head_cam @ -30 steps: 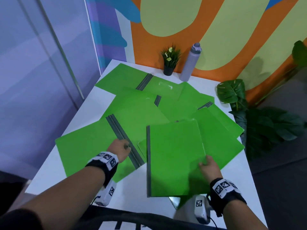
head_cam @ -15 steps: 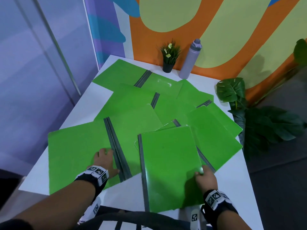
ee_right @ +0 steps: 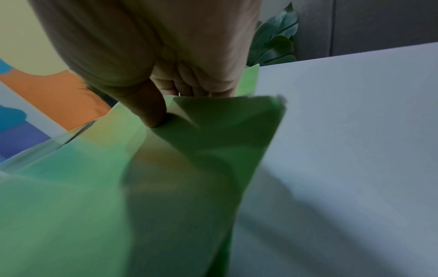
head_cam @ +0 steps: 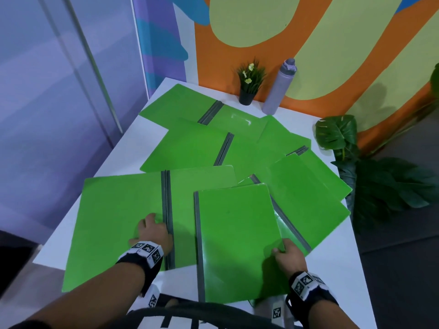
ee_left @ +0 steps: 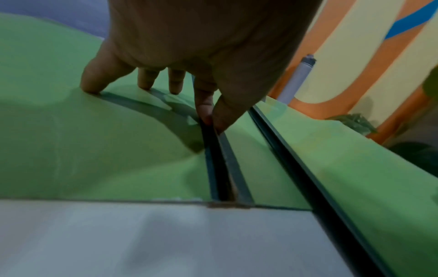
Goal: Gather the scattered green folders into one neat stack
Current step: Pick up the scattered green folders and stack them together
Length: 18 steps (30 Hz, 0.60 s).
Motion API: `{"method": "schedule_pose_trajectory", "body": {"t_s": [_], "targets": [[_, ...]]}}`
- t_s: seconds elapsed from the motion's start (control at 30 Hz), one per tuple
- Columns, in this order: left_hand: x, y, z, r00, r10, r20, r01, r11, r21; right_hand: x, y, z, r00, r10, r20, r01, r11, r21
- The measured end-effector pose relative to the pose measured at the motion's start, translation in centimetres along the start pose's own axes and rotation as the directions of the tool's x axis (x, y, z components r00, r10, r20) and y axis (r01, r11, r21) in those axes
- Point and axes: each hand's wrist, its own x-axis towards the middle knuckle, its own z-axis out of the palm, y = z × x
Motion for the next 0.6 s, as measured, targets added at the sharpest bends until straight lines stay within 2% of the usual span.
{"method": "schedule_pose_trajectory", "body": {"t_s": [0.1,0.17,0.27,0.37,0.43,0.47,0.53,0.6], "targets": [[-0.3,0.2,-2.0,0.988,0.034,-0.150,-0.066,0.976,-0.209,0.3,0.3,-1.1,0.994,-0.030,-0.101,0.041,0.994,0.106],[-0.9,0.4,-4.9,0.941,0.074,-0.331,-0.183,0.933,-0.310,0.7,0.3,-1.9,0.984,-0.045,-0.174,0.081,0.976,0.204],[-2.6,0.5,-10.6,0.829,0.106,-0.548,-0.320,0.895,-0.310,1.3,-0.8,-3.4,0.978,-0.028,-0.206,0.107,0.917,0.384],[-5.6,0.4,-16.2,0.672,0.111,-0.732,-0.396,0.889,-0.228,1.6,-2.7,-5.3,0.971,-0.051,-0.234,0.170,0.835,0.524],[-7.6,0.5,-19.1,0.594,0.109,-0.797,-0.426,0.883,-0.197,1.7,-4.0,-6.4,0.969,-0.048,-0.242,0.187,0.782,0.594],[-8.3,0.6,-20.0,0.573,0.098,-0.813,-0.444,0.871,-0.208,1.6,-4.7,-6.8,0.971,-0.046,-0.236,0.190,0.747,0.638],[-8.5,0.4,-20.4,0.573,0.066,-0.817,-0.499,0.818,-0.285,1.3,-6.0,-7.2,0.976,-0.054,-0.212,0.189,0.694,0.695],[-7.4,-0.2,-19.2,0.637,0.067,-0.768,-0.557,0.728,-0.399,0.8,-7.1,-7.0,0.977,-0.099,-0.189,0.207,0.652,0.730]]}}
